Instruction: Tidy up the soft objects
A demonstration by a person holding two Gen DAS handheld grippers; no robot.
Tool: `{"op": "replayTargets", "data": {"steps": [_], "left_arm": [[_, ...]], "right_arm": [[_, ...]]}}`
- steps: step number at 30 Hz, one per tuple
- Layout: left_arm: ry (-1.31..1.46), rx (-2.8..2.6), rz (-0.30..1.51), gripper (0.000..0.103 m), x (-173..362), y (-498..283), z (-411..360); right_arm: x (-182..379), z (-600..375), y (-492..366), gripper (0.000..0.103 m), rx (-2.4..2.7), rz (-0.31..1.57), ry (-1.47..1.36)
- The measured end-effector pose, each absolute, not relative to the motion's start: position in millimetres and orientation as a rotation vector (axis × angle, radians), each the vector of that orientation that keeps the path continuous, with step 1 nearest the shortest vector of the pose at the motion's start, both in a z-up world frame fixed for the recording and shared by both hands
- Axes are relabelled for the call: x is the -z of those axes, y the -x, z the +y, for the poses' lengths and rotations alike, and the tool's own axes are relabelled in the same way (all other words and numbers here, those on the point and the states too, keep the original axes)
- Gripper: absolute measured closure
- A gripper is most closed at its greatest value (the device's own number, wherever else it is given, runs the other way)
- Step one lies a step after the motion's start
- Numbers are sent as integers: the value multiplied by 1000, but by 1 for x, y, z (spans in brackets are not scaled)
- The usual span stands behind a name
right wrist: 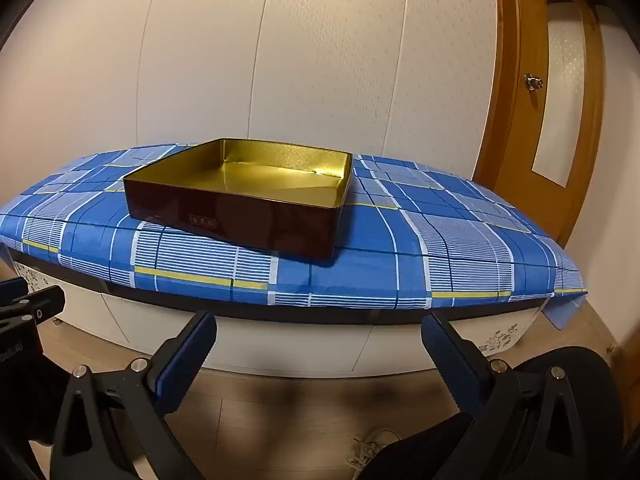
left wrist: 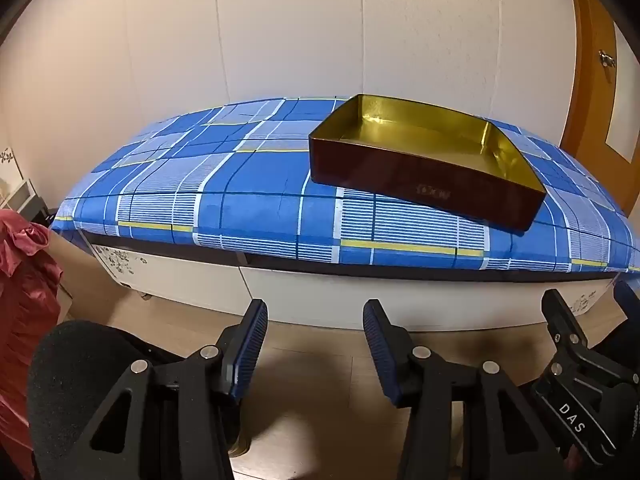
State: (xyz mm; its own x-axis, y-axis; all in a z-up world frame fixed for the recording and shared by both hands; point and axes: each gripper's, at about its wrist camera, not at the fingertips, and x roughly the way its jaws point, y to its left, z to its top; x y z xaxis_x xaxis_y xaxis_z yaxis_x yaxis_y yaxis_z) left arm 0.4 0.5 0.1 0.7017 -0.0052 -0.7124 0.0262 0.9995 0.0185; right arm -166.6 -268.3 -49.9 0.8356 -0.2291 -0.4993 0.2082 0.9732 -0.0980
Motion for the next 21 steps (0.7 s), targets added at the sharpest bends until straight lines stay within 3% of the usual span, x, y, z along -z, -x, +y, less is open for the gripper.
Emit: {"op": "replayTargets", "data": {"steps": [21], "left_arm": [[-59,23,781,53,2,1,-3]], "right_arm": [[54,-275,163,0,247,545,7]]}}
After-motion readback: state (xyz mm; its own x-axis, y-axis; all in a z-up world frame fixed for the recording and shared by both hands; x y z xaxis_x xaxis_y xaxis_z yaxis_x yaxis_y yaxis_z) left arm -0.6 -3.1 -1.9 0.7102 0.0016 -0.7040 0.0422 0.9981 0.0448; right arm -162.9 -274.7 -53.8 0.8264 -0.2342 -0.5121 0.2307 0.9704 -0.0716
